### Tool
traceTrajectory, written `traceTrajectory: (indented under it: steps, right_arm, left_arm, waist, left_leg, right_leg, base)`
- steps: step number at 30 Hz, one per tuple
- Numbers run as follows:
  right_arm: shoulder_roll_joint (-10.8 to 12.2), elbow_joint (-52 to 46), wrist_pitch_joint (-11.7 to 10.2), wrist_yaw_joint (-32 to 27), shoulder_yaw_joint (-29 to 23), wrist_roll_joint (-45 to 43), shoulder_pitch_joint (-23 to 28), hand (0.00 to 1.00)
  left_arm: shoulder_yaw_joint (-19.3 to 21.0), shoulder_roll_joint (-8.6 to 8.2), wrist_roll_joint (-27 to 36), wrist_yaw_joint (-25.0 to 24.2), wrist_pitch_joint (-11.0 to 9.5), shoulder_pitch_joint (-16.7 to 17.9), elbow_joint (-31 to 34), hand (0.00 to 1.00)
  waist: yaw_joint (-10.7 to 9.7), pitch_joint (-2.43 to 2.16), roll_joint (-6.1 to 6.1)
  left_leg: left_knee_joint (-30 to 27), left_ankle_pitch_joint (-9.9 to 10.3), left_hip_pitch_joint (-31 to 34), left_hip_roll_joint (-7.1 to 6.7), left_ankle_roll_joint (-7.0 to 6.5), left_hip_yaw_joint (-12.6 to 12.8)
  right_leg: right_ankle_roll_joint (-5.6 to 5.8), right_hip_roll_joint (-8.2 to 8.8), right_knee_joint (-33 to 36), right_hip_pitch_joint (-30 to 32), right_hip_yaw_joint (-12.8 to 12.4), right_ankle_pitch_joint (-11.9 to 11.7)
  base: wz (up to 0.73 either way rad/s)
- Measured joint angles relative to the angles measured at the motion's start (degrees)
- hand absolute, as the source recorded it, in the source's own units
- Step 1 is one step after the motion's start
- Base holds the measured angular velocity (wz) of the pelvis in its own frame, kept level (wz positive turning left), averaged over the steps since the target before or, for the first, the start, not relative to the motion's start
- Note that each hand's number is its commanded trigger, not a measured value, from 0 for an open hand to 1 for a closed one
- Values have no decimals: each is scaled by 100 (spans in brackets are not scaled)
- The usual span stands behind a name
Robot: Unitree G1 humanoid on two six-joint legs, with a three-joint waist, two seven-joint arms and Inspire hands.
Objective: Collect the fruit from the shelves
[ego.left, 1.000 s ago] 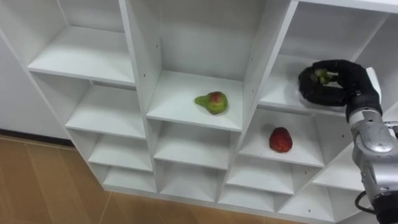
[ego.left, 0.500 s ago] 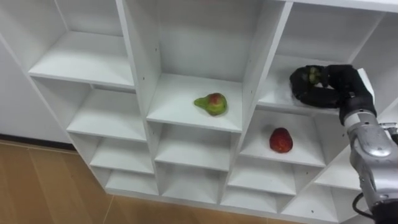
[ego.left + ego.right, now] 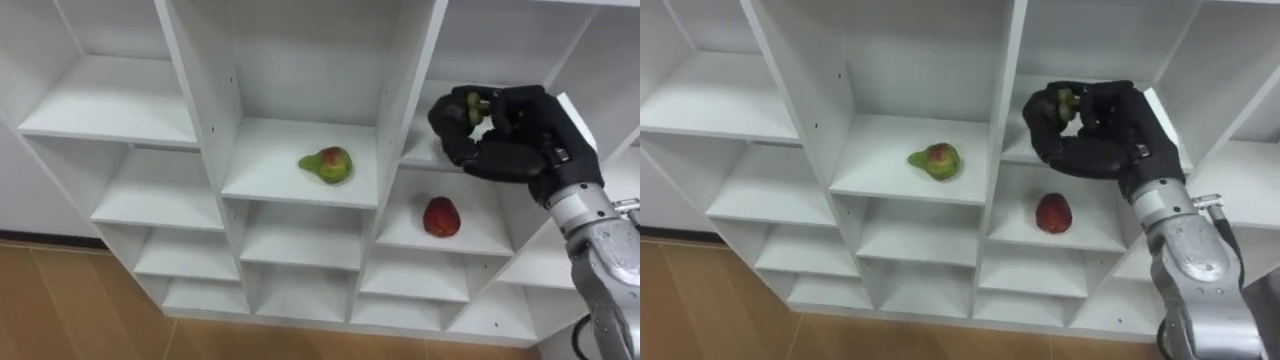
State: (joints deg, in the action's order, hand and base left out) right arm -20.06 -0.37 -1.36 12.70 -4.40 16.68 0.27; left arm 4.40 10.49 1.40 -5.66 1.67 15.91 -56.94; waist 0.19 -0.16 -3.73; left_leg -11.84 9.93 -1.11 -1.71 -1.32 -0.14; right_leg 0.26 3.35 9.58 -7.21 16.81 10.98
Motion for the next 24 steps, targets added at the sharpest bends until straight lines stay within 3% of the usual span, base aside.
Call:
traceTrajectory:
  steps: [5,8,11,18,24]
  right_arm:
    - [60,-355,25,547,12,355,655,100]
    - [165,-365,24,799,49,364,828,100]
    - [280,-364,24,988,247,378,975,100]
    - [307,-372,23,1618,741,489,1065,100]
    - [326,-227,21,1749,1011,573,1138,100]
  left_arm:
    - [-10,56,14,4,-38,22,-7,100]
    - [-88,174,19,22,-89,51,-42,100]
    - [-269,292,27,46,-187,-26,-50,100]
    - [-584,342,33,50,-213,-163,-50,100]
    - [-760,329,59,11,-213,-380,36,100]
  waist:
    - [39,-28,-85]
    - [13,3,-129]
    - [37,5,-209]
    - [126,6,-145]
    - [143,22,-33]
  left_leg:
    - [16,1,-24,34,1,137]
    - [20,9,-50,59,6,191]
    - [8,27,14,107,21,307]
    - [7,25,150,115,17,362]
    - [-3,35,213,109,7,312]
  right_leg:
    - [-3,-31,8,83,-219,2]
    - [-14,-51,12,81,-300,-5]
    - [-43,-88,16,175,-403,-24]
    - [-43,-87,33,358,-405,-71]
    - [-37,-76,24,350,-322,-76]
  base:
    - [-14]
    - [-16]
    - [-17]
    - [-5]
    - [6]
